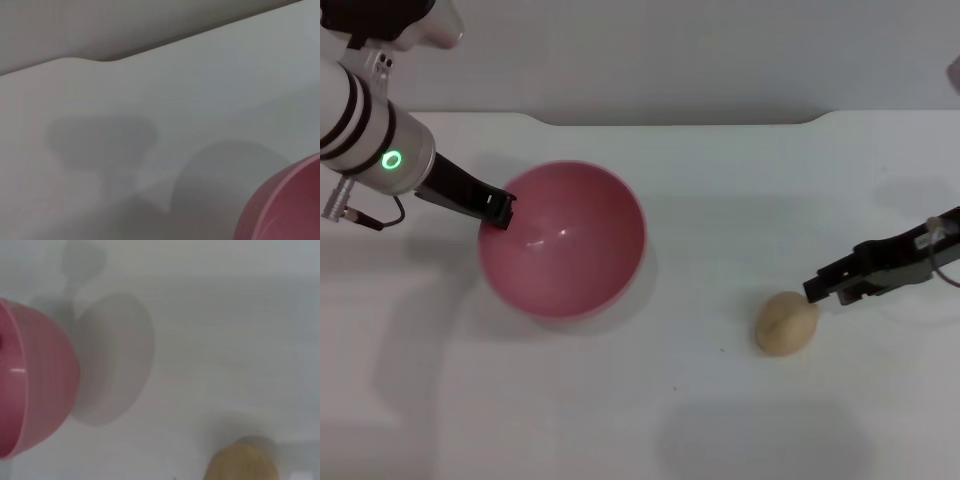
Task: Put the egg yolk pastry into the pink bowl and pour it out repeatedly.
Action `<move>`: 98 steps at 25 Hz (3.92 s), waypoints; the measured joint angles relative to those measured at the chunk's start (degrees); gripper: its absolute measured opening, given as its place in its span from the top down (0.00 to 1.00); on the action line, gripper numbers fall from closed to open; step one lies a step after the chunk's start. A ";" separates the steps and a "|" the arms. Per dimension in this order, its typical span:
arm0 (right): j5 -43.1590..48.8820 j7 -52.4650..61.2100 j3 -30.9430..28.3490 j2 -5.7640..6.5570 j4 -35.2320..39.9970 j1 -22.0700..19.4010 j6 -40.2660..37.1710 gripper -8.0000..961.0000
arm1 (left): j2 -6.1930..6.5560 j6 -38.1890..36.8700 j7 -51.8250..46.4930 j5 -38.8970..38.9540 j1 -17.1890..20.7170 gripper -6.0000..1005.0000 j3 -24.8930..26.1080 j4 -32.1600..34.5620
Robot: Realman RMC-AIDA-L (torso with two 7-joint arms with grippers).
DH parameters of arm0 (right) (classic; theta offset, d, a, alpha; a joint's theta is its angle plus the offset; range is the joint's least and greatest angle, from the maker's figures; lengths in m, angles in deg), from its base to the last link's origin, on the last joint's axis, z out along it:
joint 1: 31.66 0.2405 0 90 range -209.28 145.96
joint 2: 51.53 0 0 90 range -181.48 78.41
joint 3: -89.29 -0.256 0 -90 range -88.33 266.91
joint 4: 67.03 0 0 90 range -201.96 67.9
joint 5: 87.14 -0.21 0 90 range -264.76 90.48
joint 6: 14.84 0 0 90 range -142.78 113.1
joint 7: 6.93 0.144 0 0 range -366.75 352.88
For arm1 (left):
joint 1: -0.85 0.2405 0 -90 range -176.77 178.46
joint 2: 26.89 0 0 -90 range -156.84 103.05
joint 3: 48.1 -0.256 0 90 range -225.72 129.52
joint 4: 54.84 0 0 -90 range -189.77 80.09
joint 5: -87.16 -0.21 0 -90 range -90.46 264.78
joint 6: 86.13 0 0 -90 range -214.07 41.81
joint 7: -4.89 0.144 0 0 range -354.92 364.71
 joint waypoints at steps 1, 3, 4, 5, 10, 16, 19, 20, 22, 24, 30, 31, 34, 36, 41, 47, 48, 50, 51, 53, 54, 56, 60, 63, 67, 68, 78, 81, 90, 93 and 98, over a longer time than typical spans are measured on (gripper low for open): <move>0.00 0.01 0.29 -0.29 -0.44 0.12 1.13 0.41 | 0.00 0.00 0.00 0.00 0.02 0.99 -0.04 0.00; 0.00 0.02 0.83 -0.71 -1.40 0.41 3.03 0.41 | 0.00 0.00 0.01 0.03 0.06 0.99 -0.08 0.00; 0.00 0.02 1.02 -0.79 -2.07 0.70 3.69 0.41 | 0.01 0.00 0.02 0.03 0.06 0.99 -0.08 0.00; 0.00 0.03 1.18 -0.84 -2.98 1.05 4.44 0.41 | 0.01 0.00 0.02 0.03 0.05 0.99 -0.11 0.00; -0.01 0.10 1.75 -0.88 -7.95 2.93 8.65 0.41 | 0.01 -0.07 -0.12 0.07 -0.09 0.99 -1.07 0.00; 0.27 0.40 4.78 -0.88 -10.92 4.48 10.94 0.43 | 0.01 -0.34 -0.16 0.01 -0.60 0.99 -1.57 0.00; 0.58 0.79 5.95 -0.88 -10.96 4.52 11.34 0.45 | 0.01 -0.36 -0.17 -0.02 -0.70 0.99 -1.63 0.00; 0.59 0.79 5.97 -0.88 -10.88 4.45 11.34 0.45 | 0.01 -0.37 -0.17 -0.03 -0.70 0.99 -1.63 0.00; 0.61 0.22 6.31 -0.88 -10.64 4.24 11.14 0.49 | 0.01 -0.39 -0.18 -0.04 -0.73 0.99 -1.63 0.00; 0.65 -0.31 6.84 -0.83 -10.60 4.04 11.06 0.53 | 0.00 -0.41 -0.19 -0.06 -0.77 1.00 -1.62 0.00; 0.52 -3.55 7.30 -0.74 -10.56 3.29 10.89 0.65 | 0.00 -0.43 -0.19 -0.05 -0.78 0.99 -1.99 0.00; 0.39 -3.92 7.14 -0.72 -10.43 3.09 10.78 0.67 | 0.00 -0.38 -0.18 -0.04 -0.79 0.99 -2.09 0.00; -1.83 -5.86 6.72 -0.49 -8.73 1.73 9.62 0.74 | 0.00 -0.18 -0.08 -0.03 -0.79 0.99 -2.49 0.00; -5.09 -7.33 6.60 -0.13 -6.35 0.15 8.24 0.78 | 0.01 -0.16 0.00 -0.03 -0.89 0.99 -2.96 0.00; -13.05 -9.35 6.54 1.71 0.44 -3.55 3.09 0.85 | -0.01 -1.60 -0.16 -0.38 -1.86 0.99 -5.89 0.61; -23.09 -11.12 6.48 2.22 11.48 -5.20 -2.17 0.89 | -0.44 -3.33 -0.66 -0.11 -5.01 1.00 -9.77 1.10; -24.42 -11.14 6.54 2.06 13.00 -5.00 -2.49 0.89 | -0.49 -3.39 -1.12 -0.10 -5.63 1.00 -11.12 1.17; -25.40 -11.30 6.81 1.54 14.64 -3.79 -2.26 0.90 | -0.52 -3.37 -2.14 -0.06 -6.41 1.00 -12.99 1.38; -25.67 -12.24 7.42 0.86 15.21 -2.26 -2.21 0.90 | -0.57 -3.30 -3.01 0.02 -7.01 1.00 -14.14 1.54; -25.71 -12.96 7.89 0.45 15.33 -1.45 -2.19 0.91 | -0.60 -3.17 -3.51 0.10 -7.32 1.00 -14.51 1.57; -25.73 -14.20 9.02 -0.13 15.29 -0.62 -2.28 0.91 | -0.60 -3.05 -3.83 0.22 -7.49 1.00 -14.64 1.59; -25.49 -15.46 11.28 -0.69 15.04 0.29 -1.86 0.92 | -0.60 -2.96 -4.12 0.57 -7.62 1.00 -14.71 1.60; -23.80 -15.80 16.99 -1.54 13.29 2.34 0.37 0.95 | -0.61 -2.89 -4.46 1.29 -7.75 1.00 -14.74 1.59; -23.26 -15.81 20.26 -1.73 11.54 3.62 2.14 0.95 | -0.62 -2.72 -4.49 1.54 -7.76 1.00 -14.76 1.59; -22.79 -15.80 22.84 -1.98 11.14 4.49 2.48 0.90 | -0.61 -2.29 -4.50 1.82 -7.79 1.00 -14.79 1.59; -22.53 -15.80 23.20 -2.09 11.25 4.61 2.48 0.86 | -0.61 -2.14 -4.50 1.94 -7.80 1.00 -14.80 1.58; -22.19 -11.14 15.34 -2.31 17.46 0.67 3.28 0.48 | -0.18 6.40 -4.22 1.58 -4.36 1.00 -14.66 1.05; -20.60 -8.00 12.20 -1.36 19.65 -2.34 2.73 0.47 | 0.18 12.78 -4.02 1.70 -1.04 1.00 -14.26 1.64; -13.11 -3.88 1.71 -0.29 19.75 -9.33 1.74 0.46 | 0.38 37.73 -0.51 2.89 14.09 1.00 -21.97 13.09; -12.91 -4.00 -0.29 -0.15 19.71 -11.75 1.45 0.46 | 0.44 44.53 2.06 2.56 17.57 1.00 -26.09 14.88; -12.86 -3.83 -1.61 0.45 19.62 -14.42 1.28 0.46 | 0.30 63.17 6.52 -0.72 22.44 1.00 -35.28 12.79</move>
